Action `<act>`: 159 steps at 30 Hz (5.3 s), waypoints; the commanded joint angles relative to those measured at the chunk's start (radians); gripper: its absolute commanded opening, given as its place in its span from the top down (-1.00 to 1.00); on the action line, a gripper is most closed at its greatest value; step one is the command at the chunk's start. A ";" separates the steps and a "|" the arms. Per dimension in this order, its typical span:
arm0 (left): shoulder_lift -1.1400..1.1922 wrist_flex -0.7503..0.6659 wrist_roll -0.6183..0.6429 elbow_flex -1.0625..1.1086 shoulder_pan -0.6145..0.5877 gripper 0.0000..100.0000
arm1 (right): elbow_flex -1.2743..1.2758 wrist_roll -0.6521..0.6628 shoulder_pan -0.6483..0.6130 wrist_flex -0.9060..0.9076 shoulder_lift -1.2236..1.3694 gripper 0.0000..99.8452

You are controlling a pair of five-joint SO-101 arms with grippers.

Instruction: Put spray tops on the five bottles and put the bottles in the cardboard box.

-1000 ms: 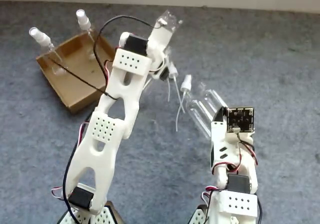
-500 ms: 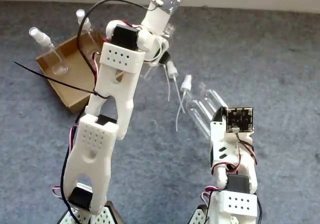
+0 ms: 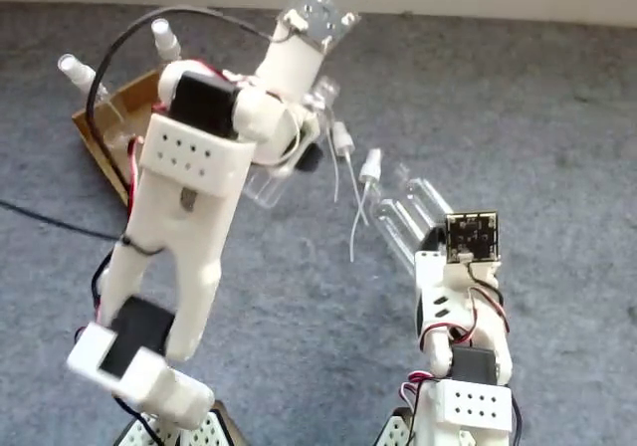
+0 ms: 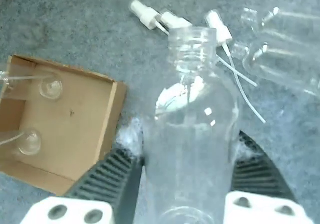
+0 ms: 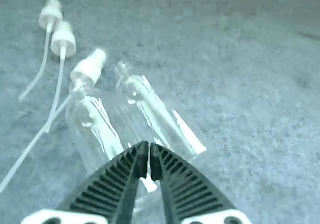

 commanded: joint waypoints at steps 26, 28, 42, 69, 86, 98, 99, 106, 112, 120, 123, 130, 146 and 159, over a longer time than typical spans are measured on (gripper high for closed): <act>-1.050 -0.394 0.002 1.230 -0.019 0.73 | -0.401 0.000 -0.096 0.268 -0.001 0.99; -1.102 -0.394 0.002 1.265 -0.050 0.73 | -0.421 0.000 -0.096 0.268 -0.001 0.99; -1.342 -0.674 0.012 1.626 -0.148 0.73 | -0.731 -0.006 -0.143 0.311 0.489 0.99; -1.761 -0.743 0.172 1.911 -0.295 0.73 | -2.100 -0.143 -0.288 0.808 1.948 0.78; -1.762 -0.743 0.172 1.916 -0.312 0.73 | -2.922 -0.333 -0.292 1.066 2.585 0.77; -1.762 -0.740 0.172 1.923 -0.306 0.73 | -3.000 -0.305 -0.294 1.089 2.680 0.78; -1.762 -0.743 0.172 1.933 -0.306 0.73 | -3.000 -0.301 -0.294 1.099 2.683 0.80; -1.762 -0.802 0.172 1.983 -0.303 0.73 | -3.008 -0.298 -0.291 1.122 2.675 0.99; -1.762 -0.804 0.169 1.994 -0.217 0.72 | -3.096 -0.298 -0.292 1.145 2.657 0.99; -1.762 -0.809 0.166 2.046 -0.022 0.72 | -3.424 -0.298 -0.288 1.264 2.605 0.99; -1.762 -0.806 0.166 2.049 0.035 0.72 | -3.462 -0.298 -0.291 1.264 2.563 0.99; -1.761 -0.833 0.164 2.100 0.117 0.72 | -3.453 -0.298 -0.292 1.267 2.397 0.99; -1.761 -1.022 0.166 2.232 0.220 0.72 | -2.990 -0.299 -0.289 1.265 1.837 0.99; -1.761 -1.026 0.167 2.224 0.308 0.73 | -2.830 -0.299 -0.292 1.264 1.322 0.99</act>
